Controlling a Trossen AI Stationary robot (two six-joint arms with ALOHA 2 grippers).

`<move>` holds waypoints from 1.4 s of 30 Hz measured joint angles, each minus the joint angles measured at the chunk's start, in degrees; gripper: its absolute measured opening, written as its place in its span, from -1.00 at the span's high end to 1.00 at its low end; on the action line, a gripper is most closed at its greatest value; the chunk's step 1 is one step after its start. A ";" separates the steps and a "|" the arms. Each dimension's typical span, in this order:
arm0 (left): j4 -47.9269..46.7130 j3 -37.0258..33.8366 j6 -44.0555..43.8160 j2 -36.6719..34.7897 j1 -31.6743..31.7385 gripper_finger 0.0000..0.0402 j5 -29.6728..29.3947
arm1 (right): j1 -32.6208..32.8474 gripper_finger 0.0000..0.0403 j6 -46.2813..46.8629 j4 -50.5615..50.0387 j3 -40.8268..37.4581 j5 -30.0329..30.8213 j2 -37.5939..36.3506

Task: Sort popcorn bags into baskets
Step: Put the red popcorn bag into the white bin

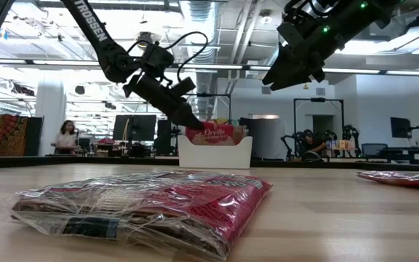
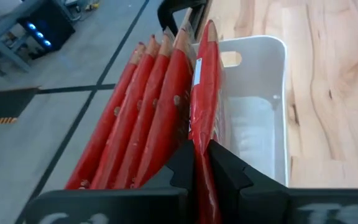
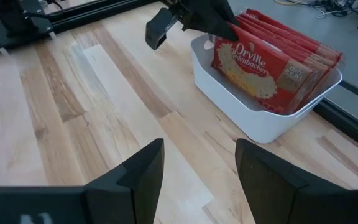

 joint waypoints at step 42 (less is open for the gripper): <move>-26.46 0.00 -0.02 -22.57 -7.37 0.48 -4.83 | 2.31 -0.09 0.39 0.29 0.12 -20.45 9.72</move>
